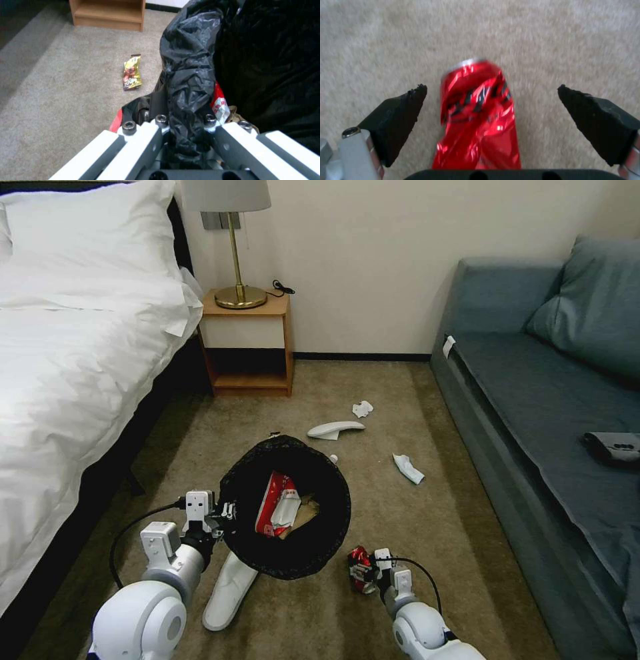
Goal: Pick up the trash bin, then pick up the garbage on the floor and place it into the trash bin.
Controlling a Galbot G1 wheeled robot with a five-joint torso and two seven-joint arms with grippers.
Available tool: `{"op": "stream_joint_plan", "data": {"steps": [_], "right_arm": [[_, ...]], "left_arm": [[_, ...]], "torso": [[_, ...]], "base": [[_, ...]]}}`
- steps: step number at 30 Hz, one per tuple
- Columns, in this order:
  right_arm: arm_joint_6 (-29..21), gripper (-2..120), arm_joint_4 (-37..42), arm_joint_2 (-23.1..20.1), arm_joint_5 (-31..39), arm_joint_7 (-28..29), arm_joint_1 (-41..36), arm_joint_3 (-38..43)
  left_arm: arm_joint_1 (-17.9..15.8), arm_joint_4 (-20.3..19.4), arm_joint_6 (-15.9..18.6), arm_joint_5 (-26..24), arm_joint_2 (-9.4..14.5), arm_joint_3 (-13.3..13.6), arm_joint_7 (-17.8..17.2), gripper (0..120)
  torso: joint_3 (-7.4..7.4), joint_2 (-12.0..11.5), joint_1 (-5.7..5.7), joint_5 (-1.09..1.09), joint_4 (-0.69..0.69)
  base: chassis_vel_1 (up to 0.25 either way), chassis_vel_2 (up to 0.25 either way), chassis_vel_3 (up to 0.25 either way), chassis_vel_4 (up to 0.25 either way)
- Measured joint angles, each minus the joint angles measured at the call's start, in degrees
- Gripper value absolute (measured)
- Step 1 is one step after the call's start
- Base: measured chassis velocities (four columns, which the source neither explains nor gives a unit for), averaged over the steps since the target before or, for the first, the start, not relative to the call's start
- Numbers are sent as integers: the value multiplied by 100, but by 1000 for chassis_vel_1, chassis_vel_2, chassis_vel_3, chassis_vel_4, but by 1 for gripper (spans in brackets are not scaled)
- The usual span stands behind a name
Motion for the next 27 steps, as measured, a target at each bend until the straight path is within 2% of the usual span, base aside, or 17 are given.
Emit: {"op": "stream_joint_plan", "data": {"steps": [17,18,20,21,22,24,26,27], "right_arm": [[322,98,-681,182,-467,-207,-97,119],[376,92,-714,183,-514,-240,-106,129],[412,89,-725,184,-539,-259,-113,132],[460,82,-739,184,-578,-282,-127,140],[460,82,-739,184,-578,-282,-127,140],[503,71,-743,186,-606,-287,-136,152],[506,70,-743,186,-609,-287,-136,154],[524,62,-738,183,-623,-283,-136,158]], "left_arm": [[43,14,-71,124,-98,10,55,2],[48,13,-74,127,-96,7,59,2],[50,13,-75,128,-92,4,60,2],[50,11,-78,129,-88,-2,61,2],[50,11,-78,129,-88,-2,61,2],[47,10,-80,130,-91,-1,62,2],[47,10,-80,131,-92,0,63,2],[45,10,-81,140,-99,6,64,2]], "torso": [[-1,0,-1,-4,2],[-1,0,0,-8,3],[-1,1,0,-9,3],[-1,1,0,-10,4],[-1,1,0,-10,4],[-1,1,0,-7,4],[-2,1,0,-6,4],[-1,1,0,-4,2]], "base": [[0,0,0,0],[0,0,0,0],[0,0,0,0],[0,0,0,0],[0,0,0,0],[0,0,0,0],[0,0,0,0],[0,0,0,0]]}}
